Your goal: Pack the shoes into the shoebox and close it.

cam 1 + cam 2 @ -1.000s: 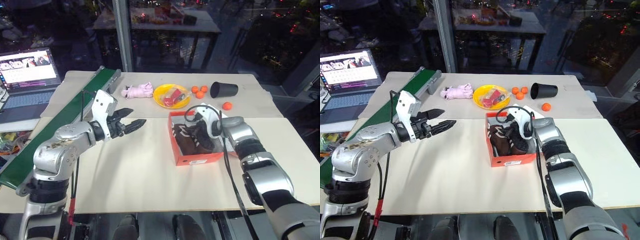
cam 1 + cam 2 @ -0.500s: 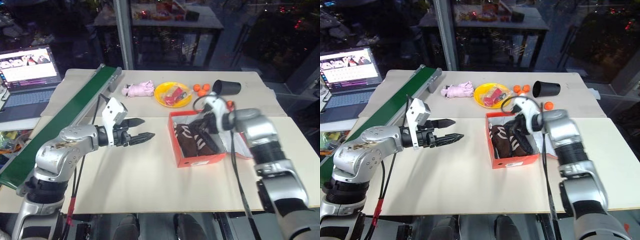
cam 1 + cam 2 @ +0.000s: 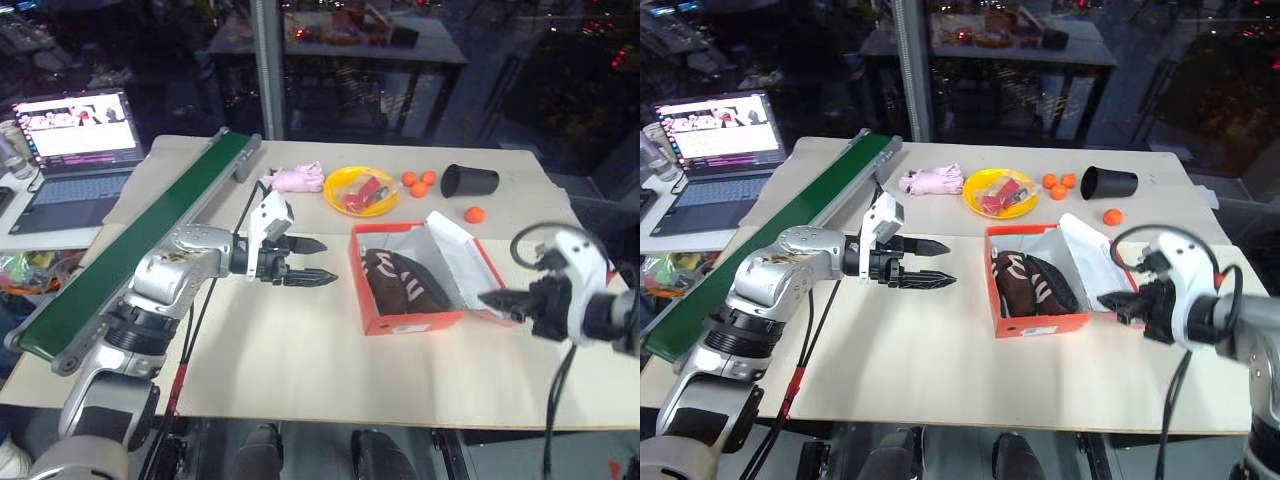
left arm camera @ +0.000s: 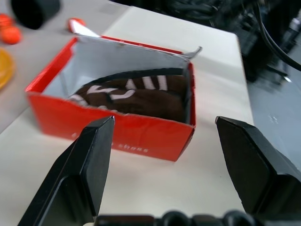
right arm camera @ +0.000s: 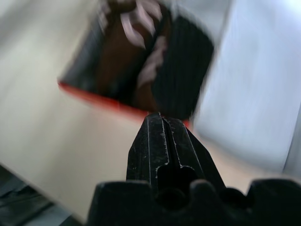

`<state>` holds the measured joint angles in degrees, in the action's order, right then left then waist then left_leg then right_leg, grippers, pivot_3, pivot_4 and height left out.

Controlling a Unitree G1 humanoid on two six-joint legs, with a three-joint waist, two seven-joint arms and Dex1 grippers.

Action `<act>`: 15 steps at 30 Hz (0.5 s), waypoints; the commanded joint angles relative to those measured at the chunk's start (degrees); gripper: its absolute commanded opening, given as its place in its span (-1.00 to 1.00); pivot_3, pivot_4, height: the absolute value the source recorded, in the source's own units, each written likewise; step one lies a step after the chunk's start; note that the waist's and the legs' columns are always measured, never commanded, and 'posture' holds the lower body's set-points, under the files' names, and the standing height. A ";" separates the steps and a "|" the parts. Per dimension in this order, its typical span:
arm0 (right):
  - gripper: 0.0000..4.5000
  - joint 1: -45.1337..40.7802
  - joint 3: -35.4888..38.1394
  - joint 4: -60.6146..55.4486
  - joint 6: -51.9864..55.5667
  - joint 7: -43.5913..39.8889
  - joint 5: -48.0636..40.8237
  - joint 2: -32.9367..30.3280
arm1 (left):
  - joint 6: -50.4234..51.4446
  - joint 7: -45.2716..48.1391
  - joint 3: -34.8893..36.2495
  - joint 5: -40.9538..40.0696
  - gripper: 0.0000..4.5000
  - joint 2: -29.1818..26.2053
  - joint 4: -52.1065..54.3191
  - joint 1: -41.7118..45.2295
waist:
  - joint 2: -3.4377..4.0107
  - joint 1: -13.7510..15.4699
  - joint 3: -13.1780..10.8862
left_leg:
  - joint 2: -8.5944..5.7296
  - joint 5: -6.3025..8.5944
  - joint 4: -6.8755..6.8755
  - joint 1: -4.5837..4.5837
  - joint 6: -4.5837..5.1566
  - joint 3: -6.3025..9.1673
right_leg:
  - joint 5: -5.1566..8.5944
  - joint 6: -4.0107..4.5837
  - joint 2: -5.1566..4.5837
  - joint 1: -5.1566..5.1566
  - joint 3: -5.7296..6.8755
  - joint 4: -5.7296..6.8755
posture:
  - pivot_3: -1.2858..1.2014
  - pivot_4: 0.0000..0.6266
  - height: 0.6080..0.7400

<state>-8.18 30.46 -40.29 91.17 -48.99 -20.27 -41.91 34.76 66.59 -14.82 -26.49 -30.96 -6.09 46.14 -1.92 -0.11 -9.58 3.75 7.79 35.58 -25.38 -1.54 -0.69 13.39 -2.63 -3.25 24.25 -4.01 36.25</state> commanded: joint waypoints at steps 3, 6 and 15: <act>-0.97 11.31 -0.37 1.82 -10.98 9.41 3.16 10.78 | -4.01 3.97 -0.34 2.89 0.62 0.91 -3.54 3.27 | 0.02 -0.84 0.01 | -0.01 0.01 0.06 -0.01 0.01 0.00 | 0.01 0.00 -0.02 -0.01 -0.02 0.01 | 0.03 -0.52 1.00; -0.97 13.42 -1.55 7.88 -19.83 13.31 4.68 14.68 | -4.16 4.53 0.08 3.51 0.62 1.06 -3.82 3.34 | 0.02 -1.10 0.01 | -0.01 0.04 0.11 -0.06 0.06 -0.01 | 0.01 -0.03 -0.03 0.00 -0.03 0.00 | 0.03 -0.52 1.00; -0.97 7.43 1.21 25.89 -47.05 23.97 3.98 25.64 | -1.89 3.17 2.41 3.72 0.62 -0.40 -0.77 2.01 | 0.08 -1.32 0.00 | 0.00 0.05 0.14 -0.05 0.08 0.00 | -0.20 -0.40 -0.01 0.00 -0.02 0.05 | 0.03 -0.52 1.00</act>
<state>0.46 28.87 -16.03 49.44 -26.60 -14.52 -17.34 32.79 70.22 -14.27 -22.70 -30.88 -9.17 47.65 -1.84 -1.43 -9.57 3.76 7.84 35.71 -25.43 -1.46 -0.69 13.18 -3.04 -3.25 24.25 -4.03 36.28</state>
